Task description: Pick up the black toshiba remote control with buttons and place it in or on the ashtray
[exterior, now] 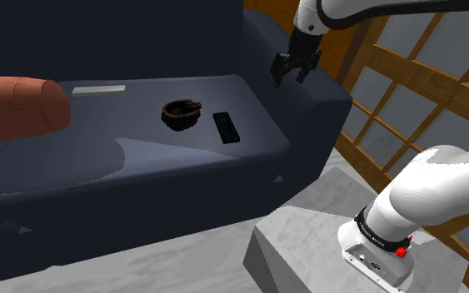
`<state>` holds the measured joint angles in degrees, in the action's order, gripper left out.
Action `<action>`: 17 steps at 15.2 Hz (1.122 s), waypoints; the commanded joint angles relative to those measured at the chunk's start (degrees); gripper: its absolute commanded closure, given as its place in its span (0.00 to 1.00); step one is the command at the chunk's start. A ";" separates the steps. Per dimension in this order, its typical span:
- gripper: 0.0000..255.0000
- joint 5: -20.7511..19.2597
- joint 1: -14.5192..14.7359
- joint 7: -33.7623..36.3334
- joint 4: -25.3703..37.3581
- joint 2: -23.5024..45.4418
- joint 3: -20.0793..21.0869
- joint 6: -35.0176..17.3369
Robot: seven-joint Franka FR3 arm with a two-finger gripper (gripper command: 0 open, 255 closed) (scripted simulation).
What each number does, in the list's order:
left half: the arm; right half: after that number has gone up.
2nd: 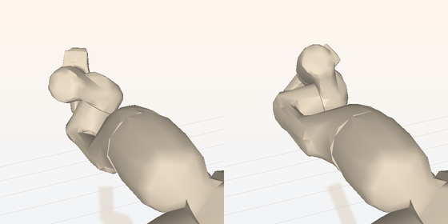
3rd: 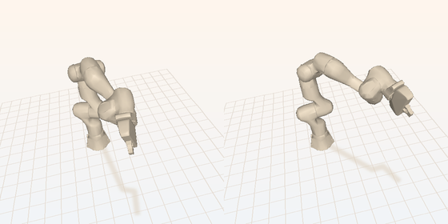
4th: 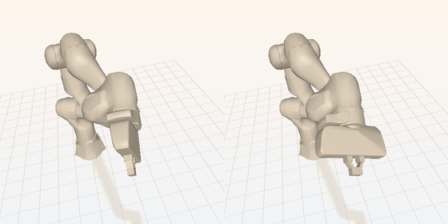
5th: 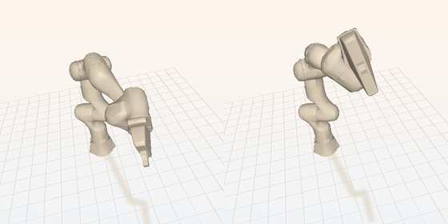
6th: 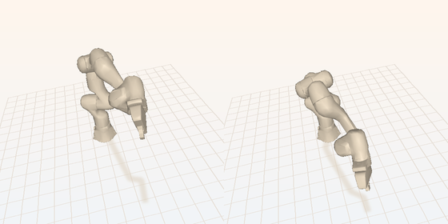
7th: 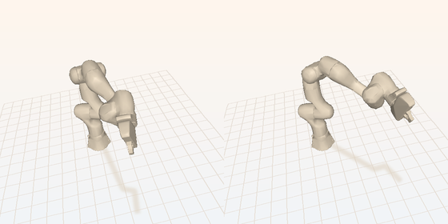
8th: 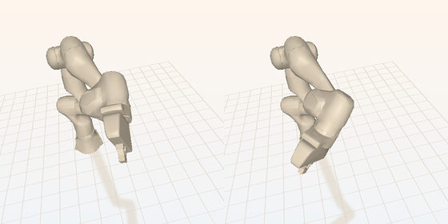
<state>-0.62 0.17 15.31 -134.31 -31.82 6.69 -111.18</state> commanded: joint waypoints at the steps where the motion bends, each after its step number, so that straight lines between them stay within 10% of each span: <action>1: 0.00 0.46 0.15 1.79 0.06 3.61 1.11 -3.52; 17: 0.00 -2.50 1.17 15.08 11.19 35.76 6.69 -23.46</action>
<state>-2.66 1.06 29.22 -124.29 1.87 13.10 -133.79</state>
